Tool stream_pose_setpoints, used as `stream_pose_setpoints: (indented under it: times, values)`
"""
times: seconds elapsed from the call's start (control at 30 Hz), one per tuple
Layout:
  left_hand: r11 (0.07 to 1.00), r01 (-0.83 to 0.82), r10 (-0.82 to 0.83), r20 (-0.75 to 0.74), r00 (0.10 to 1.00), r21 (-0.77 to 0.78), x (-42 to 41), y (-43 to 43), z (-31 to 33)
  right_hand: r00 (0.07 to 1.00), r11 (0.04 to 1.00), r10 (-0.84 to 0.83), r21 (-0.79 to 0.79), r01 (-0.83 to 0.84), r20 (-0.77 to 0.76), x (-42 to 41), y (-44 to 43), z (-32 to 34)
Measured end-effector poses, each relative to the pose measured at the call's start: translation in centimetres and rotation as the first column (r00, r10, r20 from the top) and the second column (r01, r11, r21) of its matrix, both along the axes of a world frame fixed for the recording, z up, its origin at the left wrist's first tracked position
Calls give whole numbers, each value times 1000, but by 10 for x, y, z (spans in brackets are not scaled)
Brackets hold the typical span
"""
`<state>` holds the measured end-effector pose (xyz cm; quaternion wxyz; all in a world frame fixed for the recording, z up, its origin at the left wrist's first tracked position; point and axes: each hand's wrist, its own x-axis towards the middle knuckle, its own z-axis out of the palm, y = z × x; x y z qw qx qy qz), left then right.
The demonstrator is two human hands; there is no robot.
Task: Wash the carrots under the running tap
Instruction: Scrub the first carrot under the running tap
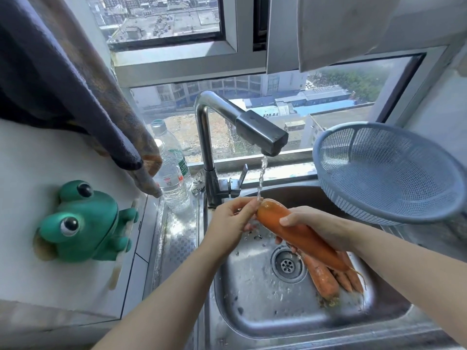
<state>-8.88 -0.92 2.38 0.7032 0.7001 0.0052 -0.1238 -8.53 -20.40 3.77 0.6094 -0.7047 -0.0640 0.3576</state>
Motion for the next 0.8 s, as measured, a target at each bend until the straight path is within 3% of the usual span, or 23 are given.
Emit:
stream_pose_setpoints:
  times: [0.13, 0.33, 0.53, 0.67, 0.8]
  values:
    - [994, -105, 105, -6, 994, 6, 1, -2, -2, 1000, 999, -2, -52, 1, -6, -4, -1, -3]
    - [992, -106, 114, -115, 987, 72, 1, -1, 1, 996, 999, 17, 32, -14, -89, -5, -5, -10]
    - [972, 73, -36, -165, 986, 222, 1, -13, 0, 961, 998, -54, 14, 60, -270, -5, -11, -15]
    - [989, 61, -14, -320, 947, 136, 4, -26, 8, 938, 977, -131, 120, 178, -321, -7, -13, -8]
    - [990, -28, -57, -570, 820, -140, 10, -39, 8, 925, 967, -122, 167, 193, -360, -10, -5, -8]
